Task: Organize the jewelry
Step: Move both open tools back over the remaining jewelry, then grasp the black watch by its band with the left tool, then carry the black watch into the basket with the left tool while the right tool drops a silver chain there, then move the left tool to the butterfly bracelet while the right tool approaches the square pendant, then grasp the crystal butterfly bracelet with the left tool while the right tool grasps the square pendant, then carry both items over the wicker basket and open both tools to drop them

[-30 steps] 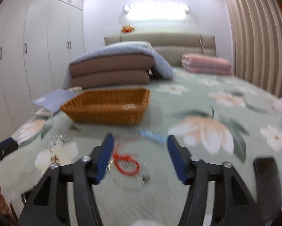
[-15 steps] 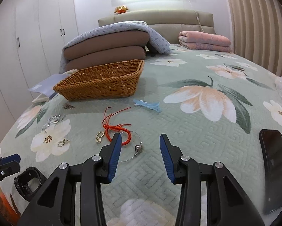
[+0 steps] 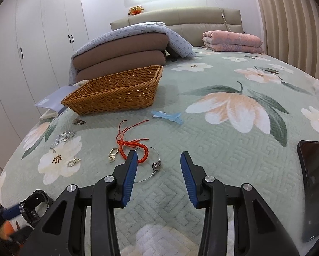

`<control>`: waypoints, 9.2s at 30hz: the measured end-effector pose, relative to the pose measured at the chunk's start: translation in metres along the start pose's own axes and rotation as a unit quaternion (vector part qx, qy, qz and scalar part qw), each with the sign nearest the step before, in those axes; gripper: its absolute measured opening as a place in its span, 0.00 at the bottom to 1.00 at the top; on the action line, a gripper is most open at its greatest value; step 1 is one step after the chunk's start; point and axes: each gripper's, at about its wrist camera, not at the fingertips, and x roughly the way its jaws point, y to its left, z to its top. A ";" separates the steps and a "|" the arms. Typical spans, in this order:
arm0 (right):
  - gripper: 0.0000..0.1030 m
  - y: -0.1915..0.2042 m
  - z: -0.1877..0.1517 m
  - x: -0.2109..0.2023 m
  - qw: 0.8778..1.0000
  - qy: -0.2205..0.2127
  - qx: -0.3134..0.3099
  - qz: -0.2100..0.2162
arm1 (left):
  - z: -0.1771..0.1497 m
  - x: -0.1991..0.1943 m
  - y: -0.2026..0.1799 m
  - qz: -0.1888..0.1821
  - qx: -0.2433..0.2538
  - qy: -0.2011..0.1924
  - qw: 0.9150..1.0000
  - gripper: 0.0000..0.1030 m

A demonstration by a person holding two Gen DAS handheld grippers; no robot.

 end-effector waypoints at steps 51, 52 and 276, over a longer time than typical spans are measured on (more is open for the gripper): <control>0.39 0.021 -0.012 0.019 0.997 0.061 -0.033 -0.030 | 0.027 0.046 0.076 0.008 -0.130 0.015 0.991 0.23; 0.38 0.018 -0.009 0.023 0.997 0.064 -0.024 -0.035 | 0.026 0.046 0.076 0.010 -0.127 0.014 0.992 0.23; 0.34 0.058 0.150 0.191 0.994 0.045 0.025 0.092 | 0.246 0.194 0.129 -0.039 -0.083 -0.057 0.994 0.41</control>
